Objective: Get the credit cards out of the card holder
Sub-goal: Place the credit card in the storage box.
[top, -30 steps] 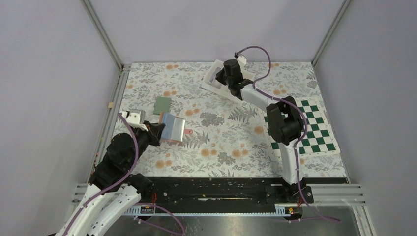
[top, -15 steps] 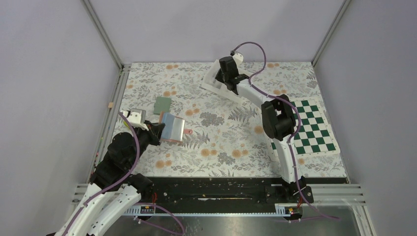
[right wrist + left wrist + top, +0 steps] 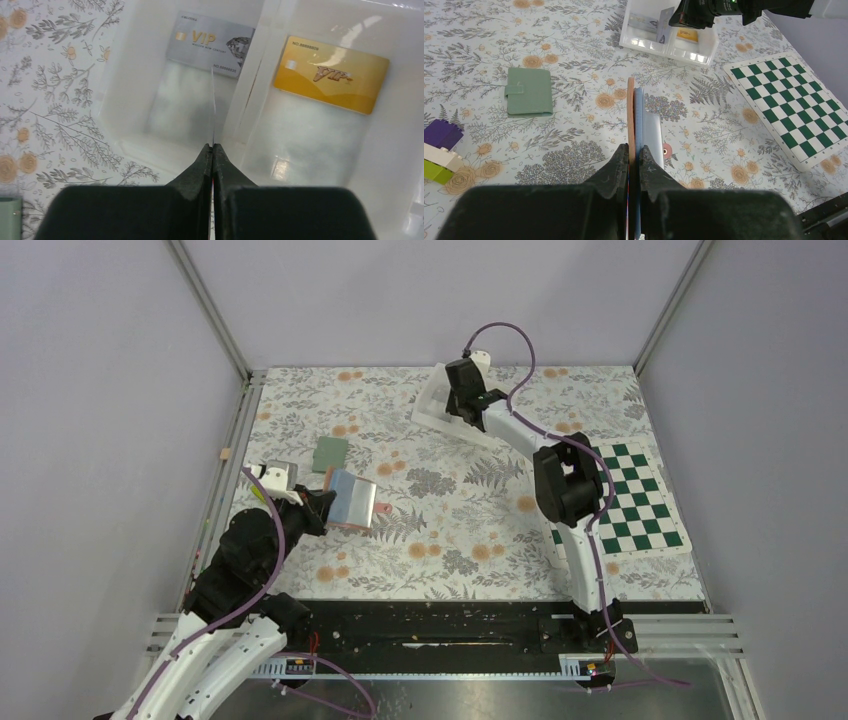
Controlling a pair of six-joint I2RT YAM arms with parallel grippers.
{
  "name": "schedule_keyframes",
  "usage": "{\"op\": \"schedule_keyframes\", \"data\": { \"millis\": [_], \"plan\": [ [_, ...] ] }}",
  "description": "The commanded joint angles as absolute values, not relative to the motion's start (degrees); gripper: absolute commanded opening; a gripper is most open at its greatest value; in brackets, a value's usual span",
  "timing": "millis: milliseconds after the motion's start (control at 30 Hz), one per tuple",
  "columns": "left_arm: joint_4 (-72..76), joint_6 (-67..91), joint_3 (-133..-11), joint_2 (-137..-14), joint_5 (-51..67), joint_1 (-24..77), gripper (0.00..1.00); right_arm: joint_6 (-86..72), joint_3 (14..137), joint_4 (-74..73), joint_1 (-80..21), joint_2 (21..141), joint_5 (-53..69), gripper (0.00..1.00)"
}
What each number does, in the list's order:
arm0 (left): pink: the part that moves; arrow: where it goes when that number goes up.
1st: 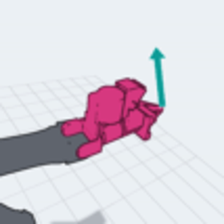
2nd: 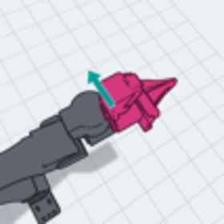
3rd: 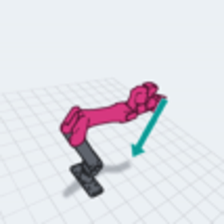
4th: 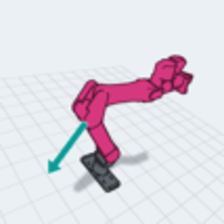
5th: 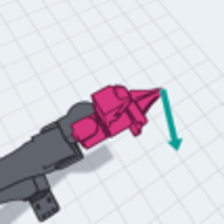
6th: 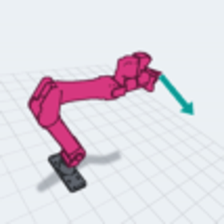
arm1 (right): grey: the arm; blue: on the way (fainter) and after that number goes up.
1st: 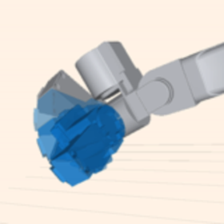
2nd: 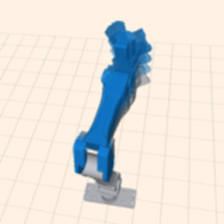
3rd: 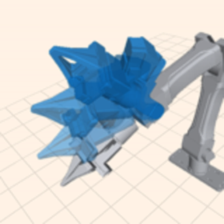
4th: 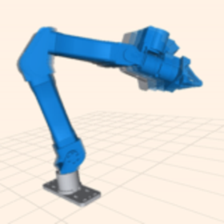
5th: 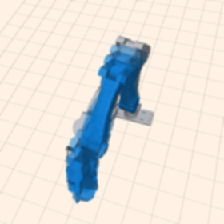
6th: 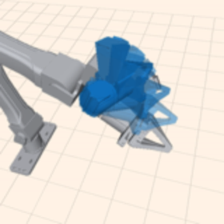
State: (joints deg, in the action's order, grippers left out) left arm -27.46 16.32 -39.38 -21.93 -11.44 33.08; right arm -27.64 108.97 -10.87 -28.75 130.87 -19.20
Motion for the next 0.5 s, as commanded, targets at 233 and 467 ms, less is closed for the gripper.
{"op": "schedule_keyframes", "data": {
  "millis": [233,467],
  "plan": [
    [-24.7,15.7,-40.4,-22.0,-12.7,33.2,0.0,-20.1,106.2,-8.7,-28.6,123.0,-13.8,0.0],
    [-24.7,15.8,-40.3,-22.1,-12.5,33.3,0.0,-23.5,111.8,-14.6,-28.6,124.8,-18.9,0.0]
  ]
}}
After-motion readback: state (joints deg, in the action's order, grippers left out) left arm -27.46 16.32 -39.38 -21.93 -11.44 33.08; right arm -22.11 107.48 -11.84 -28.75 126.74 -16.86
